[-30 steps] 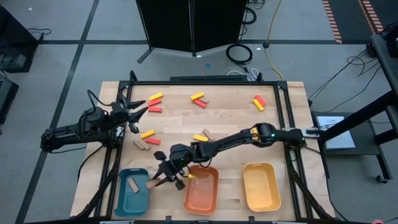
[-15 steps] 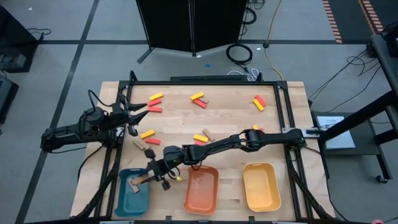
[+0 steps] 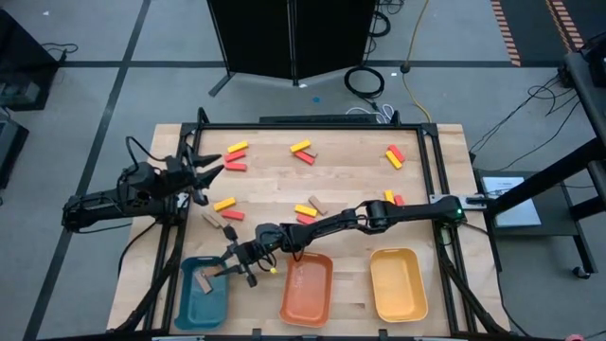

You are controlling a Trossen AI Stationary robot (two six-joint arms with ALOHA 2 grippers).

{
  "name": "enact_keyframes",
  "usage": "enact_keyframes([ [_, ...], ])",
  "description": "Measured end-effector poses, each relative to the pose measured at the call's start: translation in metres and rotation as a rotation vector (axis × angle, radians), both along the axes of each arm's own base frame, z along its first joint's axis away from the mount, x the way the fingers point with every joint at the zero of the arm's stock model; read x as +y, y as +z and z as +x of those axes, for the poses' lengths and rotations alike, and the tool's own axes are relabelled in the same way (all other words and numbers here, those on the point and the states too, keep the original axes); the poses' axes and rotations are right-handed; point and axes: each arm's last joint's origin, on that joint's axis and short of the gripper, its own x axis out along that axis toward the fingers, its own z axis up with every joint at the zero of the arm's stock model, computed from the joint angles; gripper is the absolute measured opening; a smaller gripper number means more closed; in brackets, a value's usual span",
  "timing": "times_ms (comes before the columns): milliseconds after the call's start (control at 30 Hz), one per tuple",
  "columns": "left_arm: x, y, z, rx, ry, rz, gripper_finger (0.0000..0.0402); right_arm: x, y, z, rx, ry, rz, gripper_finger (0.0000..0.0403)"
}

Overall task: Sort blocks
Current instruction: Put the top right brown block into the blue bin

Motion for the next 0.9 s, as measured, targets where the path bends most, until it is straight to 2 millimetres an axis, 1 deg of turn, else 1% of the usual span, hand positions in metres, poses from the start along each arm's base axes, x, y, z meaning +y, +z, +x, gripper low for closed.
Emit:
enact_keyframes([
  [167, 0.000, 0.003, -0.001, -0.028, 0.001, 0.009, 0.0141, 0.003, 0.002, -0.001, -0.014, 0.005, 0.003, 0.0080],
  [500, -0.001, 0.009, -0.002, -0.086, -0.001, 0.042, 0.0141, 0.002, 0.000, 0.000, 0.006, 0.004, 0.007, 0.0080],
  [667, -0.001, 0.010, -0.003, -0.089, 0.001, 0.056, 0.0141, 0.002, -0.002, 0.000, 0.051, -0.003, 0.037, 0.0081],
  [800, -0.001, 0.010, -0.003, -0.095, 0.001, 0.062, 0.0141, 0.001, -0.002, 0.001, 0.082, -0.039, 0.095, 0.0090],
  [900, -0.001, 0.011, -0.003, -0.101, -0.001, 0.064, 0.0141, 0.001, -0.003, 0.001, 0.088, -0.040, 0.090, 0.0104],
])
